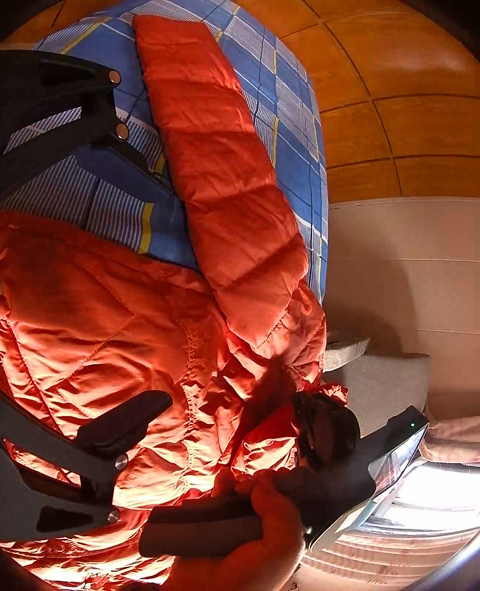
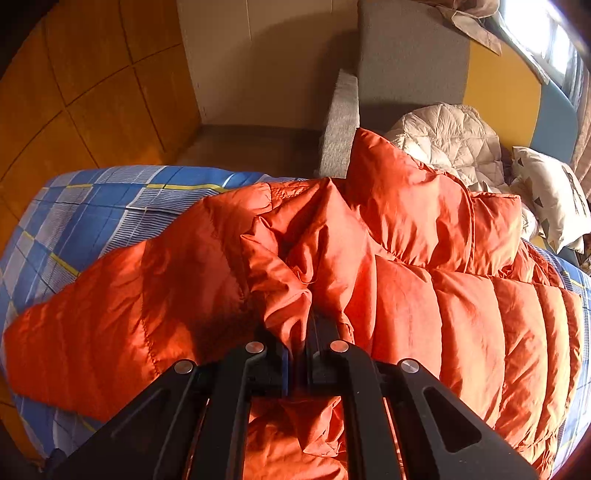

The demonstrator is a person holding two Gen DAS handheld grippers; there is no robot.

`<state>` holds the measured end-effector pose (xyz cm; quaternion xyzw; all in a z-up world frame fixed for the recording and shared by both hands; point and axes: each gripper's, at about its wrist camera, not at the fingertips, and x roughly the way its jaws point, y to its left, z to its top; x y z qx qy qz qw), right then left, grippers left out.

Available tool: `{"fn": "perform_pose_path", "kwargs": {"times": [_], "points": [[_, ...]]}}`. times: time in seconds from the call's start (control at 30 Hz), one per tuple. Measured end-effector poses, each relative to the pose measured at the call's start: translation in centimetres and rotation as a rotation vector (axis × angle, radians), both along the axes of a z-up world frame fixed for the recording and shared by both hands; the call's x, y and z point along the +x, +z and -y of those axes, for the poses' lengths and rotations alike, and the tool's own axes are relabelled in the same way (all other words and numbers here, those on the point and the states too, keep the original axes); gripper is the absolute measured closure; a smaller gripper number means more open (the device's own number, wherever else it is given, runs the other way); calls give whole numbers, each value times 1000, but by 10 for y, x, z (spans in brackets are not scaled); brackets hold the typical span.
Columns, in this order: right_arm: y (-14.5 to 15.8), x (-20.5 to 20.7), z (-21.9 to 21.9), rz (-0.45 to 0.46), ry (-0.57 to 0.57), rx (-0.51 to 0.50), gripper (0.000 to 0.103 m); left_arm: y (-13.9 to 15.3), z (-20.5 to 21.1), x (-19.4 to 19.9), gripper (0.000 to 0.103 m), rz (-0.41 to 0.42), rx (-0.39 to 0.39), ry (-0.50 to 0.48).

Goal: Fold large clothes
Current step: 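Lift the held sleeve with the right tool and carry it across the jacket body, then lay the sleeve flat on the jacket body and open the right tool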

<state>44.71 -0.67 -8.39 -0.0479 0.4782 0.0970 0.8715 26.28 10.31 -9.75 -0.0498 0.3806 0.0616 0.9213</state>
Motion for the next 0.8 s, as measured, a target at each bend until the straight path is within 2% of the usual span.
{"fn": "perform_pose_path", "kwargs": {"times": [0.03,0.1,0.17,0.3,0.43,0.57,0.8], "points": [[-1,1,1,-5,-2,16,85,0,-1,1,2,0,3,4],[1,-1,4,-6,9,83,43,1,-2,1,2,-1,-1,7],[8,-7,6,25,27,129,31,3,-2,1,2,4,8,10],[28,-18,18,49,63,219,31,8,-1,3,2,13,14,15],[48,-26,56,111,3,253,31,11,6,5,2,16,12,11],[50,-26,102,139,-77,172,33,13,14,10,2,9,-14,-2],[24,-28,171,101,-214,68,34,34,36,46,2,42,-31,-76]]}}
